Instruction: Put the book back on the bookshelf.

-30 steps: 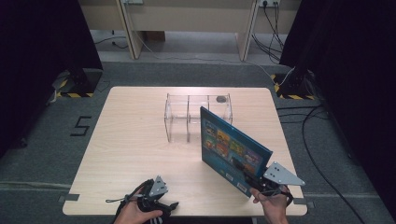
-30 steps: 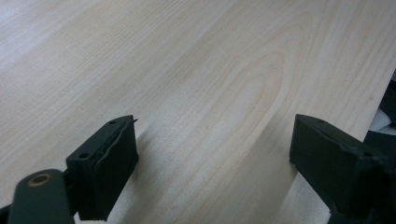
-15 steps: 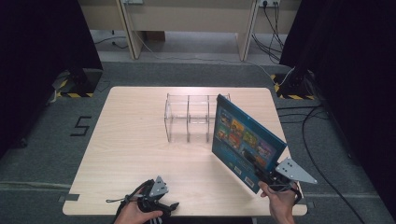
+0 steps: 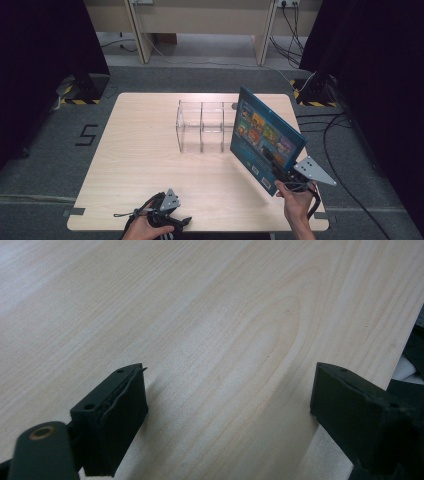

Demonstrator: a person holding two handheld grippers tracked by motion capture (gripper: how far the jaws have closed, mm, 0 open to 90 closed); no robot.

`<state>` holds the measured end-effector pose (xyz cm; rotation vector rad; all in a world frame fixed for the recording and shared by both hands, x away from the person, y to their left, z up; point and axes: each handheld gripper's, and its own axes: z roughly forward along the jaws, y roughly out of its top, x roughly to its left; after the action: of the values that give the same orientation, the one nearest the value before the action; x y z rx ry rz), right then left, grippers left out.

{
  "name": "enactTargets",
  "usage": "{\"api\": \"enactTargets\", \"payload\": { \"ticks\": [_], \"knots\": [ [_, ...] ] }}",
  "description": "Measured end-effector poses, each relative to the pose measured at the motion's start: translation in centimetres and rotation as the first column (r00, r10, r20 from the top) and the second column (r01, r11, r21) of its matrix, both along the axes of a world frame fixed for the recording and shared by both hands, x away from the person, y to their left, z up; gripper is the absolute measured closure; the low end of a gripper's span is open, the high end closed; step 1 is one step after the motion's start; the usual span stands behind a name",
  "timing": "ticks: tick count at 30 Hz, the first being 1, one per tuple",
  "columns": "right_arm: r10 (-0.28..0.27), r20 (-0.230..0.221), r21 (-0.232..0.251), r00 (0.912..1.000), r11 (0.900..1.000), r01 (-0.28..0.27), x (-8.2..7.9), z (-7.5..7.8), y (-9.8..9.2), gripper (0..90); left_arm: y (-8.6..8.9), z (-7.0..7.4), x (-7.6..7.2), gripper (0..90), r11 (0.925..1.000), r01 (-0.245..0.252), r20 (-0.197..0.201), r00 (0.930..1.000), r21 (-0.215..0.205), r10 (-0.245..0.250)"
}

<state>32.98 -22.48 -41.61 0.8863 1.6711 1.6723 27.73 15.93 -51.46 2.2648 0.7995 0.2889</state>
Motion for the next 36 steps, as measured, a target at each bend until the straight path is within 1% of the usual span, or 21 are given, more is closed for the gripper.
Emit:
{"api": "enactTargets", "payload": {
  "ticks": [5,8,11,15,20,28,31,32,33,36],
  "knots": [
    [-0.025,0.004,0.005,0.9997,1.0,0.025,1.0,0.3,0.8,82.6,0.0,0.0,0.0,13.9,1.0,0.001,0.001,1.0,-0.001,-0.001],
    [-0.048,-0.012,0.036,0.9988,0.998,0.048,1.7,0.4,1.3,82.6,0.0,0.0,0.1,13.9,1.0,-0.001,0.003,1.0,-0.004,0.001],
    [-0.066,-0.014,0.05,0.9977,0.996,0.067,2.4,0.4,1.7,82.6,0.0,-0.1,0.1,13.8,1.0,0.0,0.005,1.0,-0.008,0.0],
    [-0.1,-0.019,0.05,0.9948,0.994,0.101,3.3,0.4,2.4,82.5,0.0,-0.1,0.1,13.7,1.0,0.0,0.007,1.0,-0.007,0.001],
    [-0.134,-0.027,0.069,0.9906,0.988,0.136,4.4,0.2,3.4,82.6,0.0,-0.1,0.2,13.7,1.0,0.001,0.008,1.0,-0.009,-0.001],
    [-0.191,-0.039,0.083,0.9809,0.978,0.193,6.1,0.2,5.3,82.5,0.0,-0.1,0.2,13.6,0.9999,0.001,0.009,1.0,-0.011,-0.001],
    [-0.208,-0.023,0.064,0.9778,0.976,0.209,6.7,0.1,5.7,82.5,0.0,-0.1,0.1,13.6,0.9999,0.001,0.01,0.9999,-0.012,-0.001],
    [-0.219,-0.022,0.06,0.9754,0.974,0.22,6.9,0.1,5.9,82.5,0.0,-0.1,0.1,13.5,0.9999,0.001,0.01,0.9999,-0.013,0.0],
    [-0.237,-0.023,0.05,0.9713,0.97,0.238,7.2,0.0,6.1,82.5,0.0,-0.1,0.1,13.5,0.9999,0.001,0.01,0.9999,-0.013,-0.001],
    [-0.254,-0.027,0.054,0.9668,0.965,0.255,7.8,-0.2,6.5,82.4,-0.1,-0.1,0.2,13.4,0.9999,0.004,0.009,1.0,-0.013,-0.004]
  ]
}}
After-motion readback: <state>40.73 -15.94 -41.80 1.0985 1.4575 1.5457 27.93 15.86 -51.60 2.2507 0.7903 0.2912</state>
